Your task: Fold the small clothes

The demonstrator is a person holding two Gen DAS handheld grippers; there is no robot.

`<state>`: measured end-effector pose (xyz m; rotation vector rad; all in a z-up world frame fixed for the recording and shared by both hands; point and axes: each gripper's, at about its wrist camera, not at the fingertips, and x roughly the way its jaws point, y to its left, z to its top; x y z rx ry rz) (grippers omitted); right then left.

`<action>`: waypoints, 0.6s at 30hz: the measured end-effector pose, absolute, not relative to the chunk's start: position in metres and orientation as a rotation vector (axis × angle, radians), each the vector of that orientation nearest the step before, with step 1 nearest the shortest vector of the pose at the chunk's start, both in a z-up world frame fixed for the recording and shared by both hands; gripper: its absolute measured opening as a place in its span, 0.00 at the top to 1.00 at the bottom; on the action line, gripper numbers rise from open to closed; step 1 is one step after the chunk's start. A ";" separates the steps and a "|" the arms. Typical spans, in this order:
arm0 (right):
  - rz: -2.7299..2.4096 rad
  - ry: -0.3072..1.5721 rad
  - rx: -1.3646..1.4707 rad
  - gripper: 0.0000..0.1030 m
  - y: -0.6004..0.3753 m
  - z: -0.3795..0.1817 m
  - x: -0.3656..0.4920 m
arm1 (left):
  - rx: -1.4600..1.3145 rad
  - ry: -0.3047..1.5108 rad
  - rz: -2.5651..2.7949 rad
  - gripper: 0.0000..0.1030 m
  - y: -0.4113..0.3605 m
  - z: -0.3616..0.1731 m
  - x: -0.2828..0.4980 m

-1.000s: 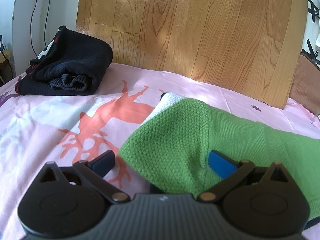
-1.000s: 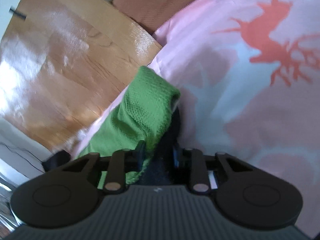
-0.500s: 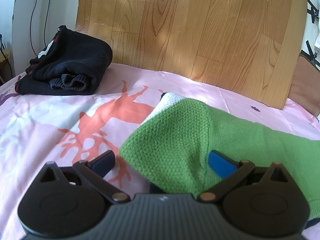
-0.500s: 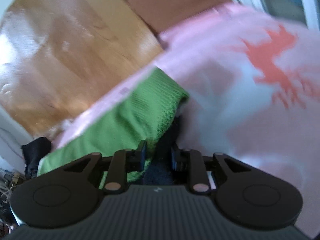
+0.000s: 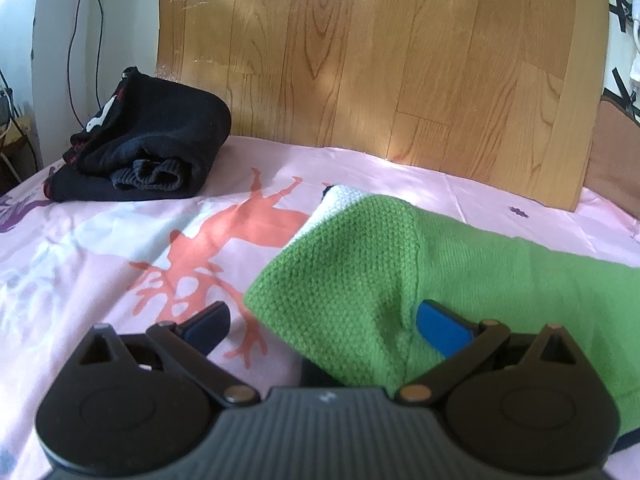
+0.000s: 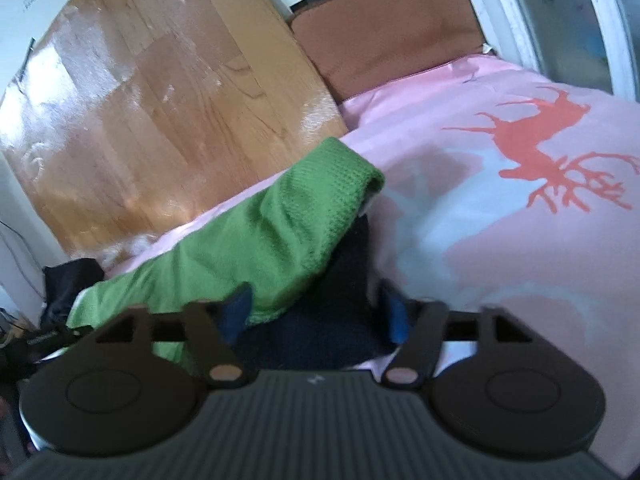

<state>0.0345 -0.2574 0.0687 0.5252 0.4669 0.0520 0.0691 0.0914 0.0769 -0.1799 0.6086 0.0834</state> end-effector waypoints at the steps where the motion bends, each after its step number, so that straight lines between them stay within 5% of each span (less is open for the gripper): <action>1: 0.053 0.463 0.538 0.24 -0.259 0.068 0.034 | -0.175 0.608 0.084 0.00 0.091 0.077 0.067; 18: 0.102 0.418 0.671 0.18 -0.272 0.062 0.025 | 0.003 0.552 0.162 0.00 0.069 0.081 0.050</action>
